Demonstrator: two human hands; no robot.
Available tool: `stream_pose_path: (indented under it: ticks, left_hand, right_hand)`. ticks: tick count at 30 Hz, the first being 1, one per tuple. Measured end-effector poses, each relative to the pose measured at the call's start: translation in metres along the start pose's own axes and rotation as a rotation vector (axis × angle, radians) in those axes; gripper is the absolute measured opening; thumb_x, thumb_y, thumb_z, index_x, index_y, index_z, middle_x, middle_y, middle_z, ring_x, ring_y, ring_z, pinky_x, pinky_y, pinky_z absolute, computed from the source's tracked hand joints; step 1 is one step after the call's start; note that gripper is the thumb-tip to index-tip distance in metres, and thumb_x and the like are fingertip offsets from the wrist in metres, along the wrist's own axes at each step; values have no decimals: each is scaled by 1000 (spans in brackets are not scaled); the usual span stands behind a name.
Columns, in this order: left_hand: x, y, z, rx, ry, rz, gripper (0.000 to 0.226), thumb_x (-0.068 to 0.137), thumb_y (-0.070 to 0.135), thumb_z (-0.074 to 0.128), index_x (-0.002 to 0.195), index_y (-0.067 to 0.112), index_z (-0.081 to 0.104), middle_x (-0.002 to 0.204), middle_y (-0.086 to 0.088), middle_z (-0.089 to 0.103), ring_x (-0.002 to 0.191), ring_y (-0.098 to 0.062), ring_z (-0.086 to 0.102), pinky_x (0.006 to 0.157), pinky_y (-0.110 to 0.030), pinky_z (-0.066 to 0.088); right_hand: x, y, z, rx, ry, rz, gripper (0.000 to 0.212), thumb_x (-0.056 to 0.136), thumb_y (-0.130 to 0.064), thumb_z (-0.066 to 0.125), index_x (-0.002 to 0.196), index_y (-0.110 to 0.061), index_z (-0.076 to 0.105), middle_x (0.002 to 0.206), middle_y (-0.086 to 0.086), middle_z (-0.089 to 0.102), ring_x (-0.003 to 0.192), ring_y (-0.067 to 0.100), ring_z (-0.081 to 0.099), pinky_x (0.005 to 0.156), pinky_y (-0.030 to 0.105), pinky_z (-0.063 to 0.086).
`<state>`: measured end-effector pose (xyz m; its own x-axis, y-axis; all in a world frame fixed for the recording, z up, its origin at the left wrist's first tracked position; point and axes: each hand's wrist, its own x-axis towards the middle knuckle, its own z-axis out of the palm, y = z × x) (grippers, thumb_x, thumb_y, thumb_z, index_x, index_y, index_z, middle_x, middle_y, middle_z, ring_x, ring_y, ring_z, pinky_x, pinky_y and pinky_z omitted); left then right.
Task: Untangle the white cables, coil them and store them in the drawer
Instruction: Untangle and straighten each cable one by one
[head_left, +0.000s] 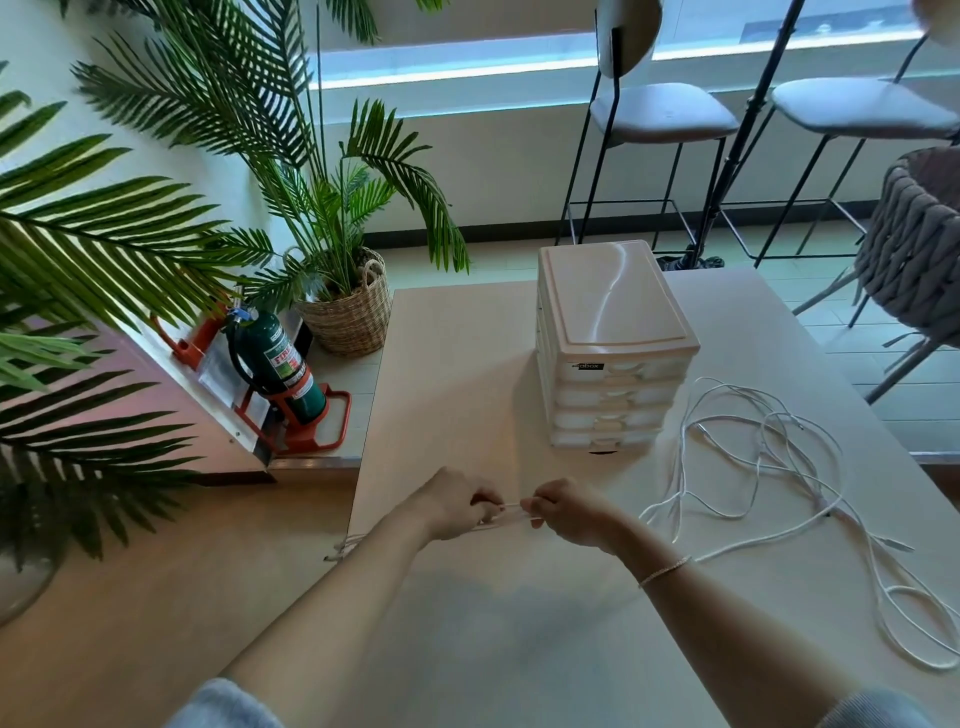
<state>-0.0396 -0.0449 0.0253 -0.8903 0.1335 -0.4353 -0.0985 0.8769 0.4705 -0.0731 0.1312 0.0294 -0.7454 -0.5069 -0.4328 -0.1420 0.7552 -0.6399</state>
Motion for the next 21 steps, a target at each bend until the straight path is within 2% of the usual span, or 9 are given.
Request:
stream_pose_path:
  ticks: [3,8,12,15,18,21]
  left_hand:
    - [-3,-7,-9,78,-20,-22,29,91,14,48,114,18,66,113,-4,66,103,-17,59,79,-14,38]
    - [-10,-49,-27,184,-66,-206,36,92,8,46,118,23,65,125,-2,61,113,-18,57,97,-24,43]
    - [-23,-79,-37,355,-62,-356,40,91,2,42,114,25,64,122,-1,60,106,-19,59,88,-28,49]
    - [-35,-101,-42,547,4,-433,32,90,5,43,106,22,65,116,-4,59,101,-21,59,80,-30,48]
    - [-43,-112,-43,673,22,-498,33,91,5,41,111,20,62,117,-5,58,105,-23,58,84,-31,48]
    - [-41,-106,-40,654,-84,-544,40,90,2,41,123,17,56,126,-7,55,114,-24,54,90,-33,47]
  right_hand:
    - [1,2,0,-20,-2,7,38,96,-28,45,59,-26,51,60,-11,46,52,2,39,45,11,28]
    - [1,6,-1,6,-7,29,39,95,-28,47,57,-27,52,58,-12,47,52,2,40,48,14,30]
    - [2,5,1,-9,-24,29,38,95,-28,47,58,-26,53,58,-12,47,53,3,41,49,15,31]
    - [3,6,-1,-20,-26,29,38,95,-28,47,58,-25,53,59,-11,47,53,4,41,49,15,31]
    - [4,7,-2,-18,-24,30,37,95,-28,47,59,-25,53,58,-10,47,52,5,41,50,17,31]
    - [4,6,-3,-4,-31,24,34,95,-28,47,63,-22,56,58,-8,46,53,6,41,51,18,31]
